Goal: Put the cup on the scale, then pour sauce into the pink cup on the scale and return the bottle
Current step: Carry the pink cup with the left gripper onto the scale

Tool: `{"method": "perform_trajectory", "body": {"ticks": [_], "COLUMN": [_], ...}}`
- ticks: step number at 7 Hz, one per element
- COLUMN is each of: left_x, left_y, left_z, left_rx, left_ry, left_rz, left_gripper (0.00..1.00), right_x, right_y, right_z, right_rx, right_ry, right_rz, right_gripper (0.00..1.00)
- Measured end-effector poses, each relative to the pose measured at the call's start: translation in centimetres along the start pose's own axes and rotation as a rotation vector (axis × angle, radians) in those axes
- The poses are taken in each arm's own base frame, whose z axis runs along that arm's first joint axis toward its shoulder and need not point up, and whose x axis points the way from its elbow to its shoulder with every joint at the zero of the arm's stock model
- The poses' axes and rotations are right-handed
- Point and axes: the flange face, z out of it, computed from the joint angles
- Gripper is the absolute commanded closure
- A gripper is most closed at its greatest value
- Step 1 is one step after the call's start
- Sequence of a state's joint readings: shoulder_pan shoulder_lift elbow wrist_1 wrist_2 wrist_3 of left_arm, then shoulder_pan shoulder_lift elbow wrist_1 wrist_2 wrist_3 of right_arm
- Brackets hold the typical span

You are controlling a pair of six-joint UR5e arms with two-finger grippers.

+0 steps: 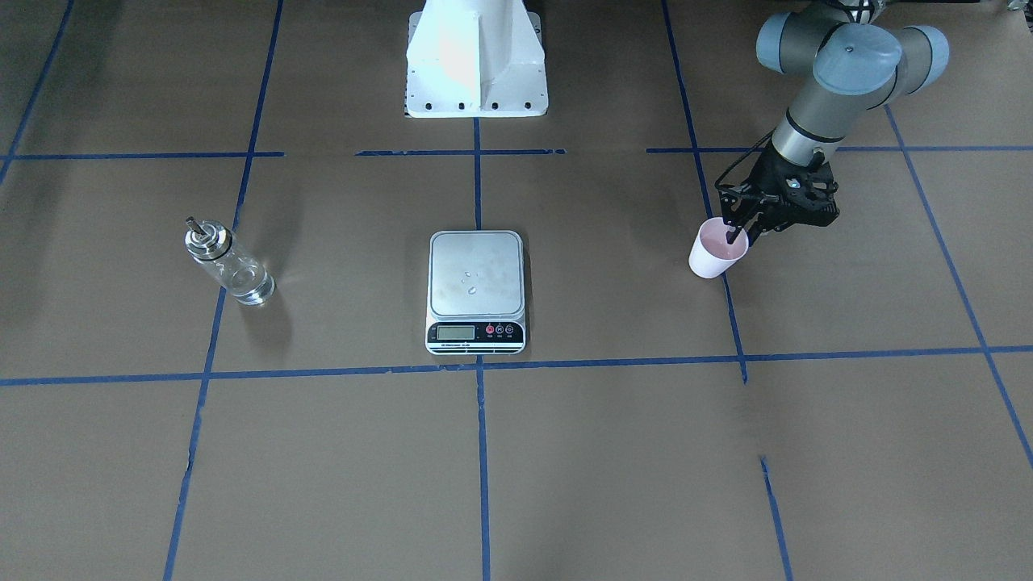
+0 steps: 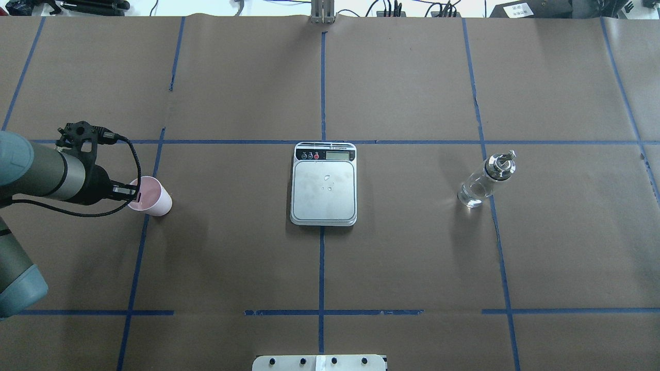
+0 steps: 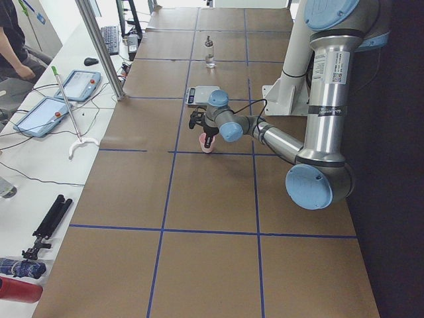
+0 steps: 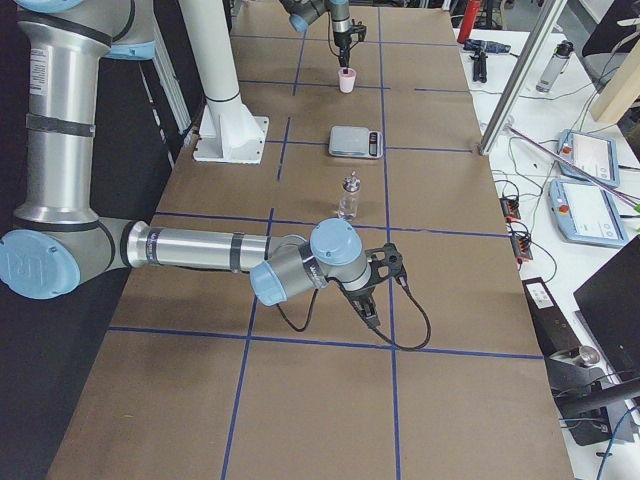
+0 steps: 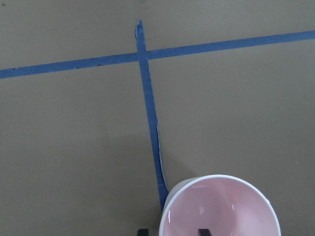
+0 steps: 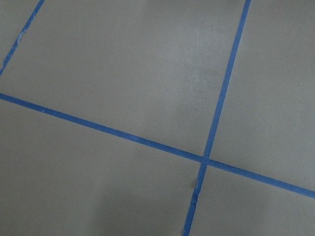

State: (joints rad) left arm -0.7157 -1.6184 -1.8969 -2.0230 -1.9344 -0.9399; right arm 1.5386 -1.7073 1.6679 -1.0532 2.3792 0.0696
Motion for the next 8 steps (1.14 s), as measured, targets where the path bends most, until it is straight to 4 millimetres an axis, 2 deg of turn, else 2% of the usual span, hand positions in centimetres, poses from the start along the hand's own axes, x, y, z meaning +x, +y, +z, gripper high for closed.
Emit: {"method": "perform_trajectory", "body": {"ticks": [3, 4, 5, 8], "left_x": [0.3, 0.9, 2.5, 13.2], "left_y": [0.0, -0.1, -0.6, -5.5], "left_z": [-0.3, -0.9, -2.0, -6.5], "left_rx": [-0.002, -0.01, -0.028, -0.073], "left_ry": [0.002, -0.001, -0.002, -0.006], "left_rz": [0.003, 0.003, 0.002, -0.008], "left_gripper": [1.0, 1.0, 1.0, 1.0], "right_x": [0.0, 0.0, 0.0, 0.0], "right_y": [0.1, 0.2, 0.3, 0.5], "right_z": [0.0, 0.0, 0.0, 0.0], "right_rx": [-0.001, -0.001, 0.002, 0.004], "right_ry": [0.0, -0.001, -0.001, -0.002], "right_rz": [0.0, 0.0, -0.002, -0.004], "right_gripper": [0.0, 0.0, 0.0, 0.0]}}
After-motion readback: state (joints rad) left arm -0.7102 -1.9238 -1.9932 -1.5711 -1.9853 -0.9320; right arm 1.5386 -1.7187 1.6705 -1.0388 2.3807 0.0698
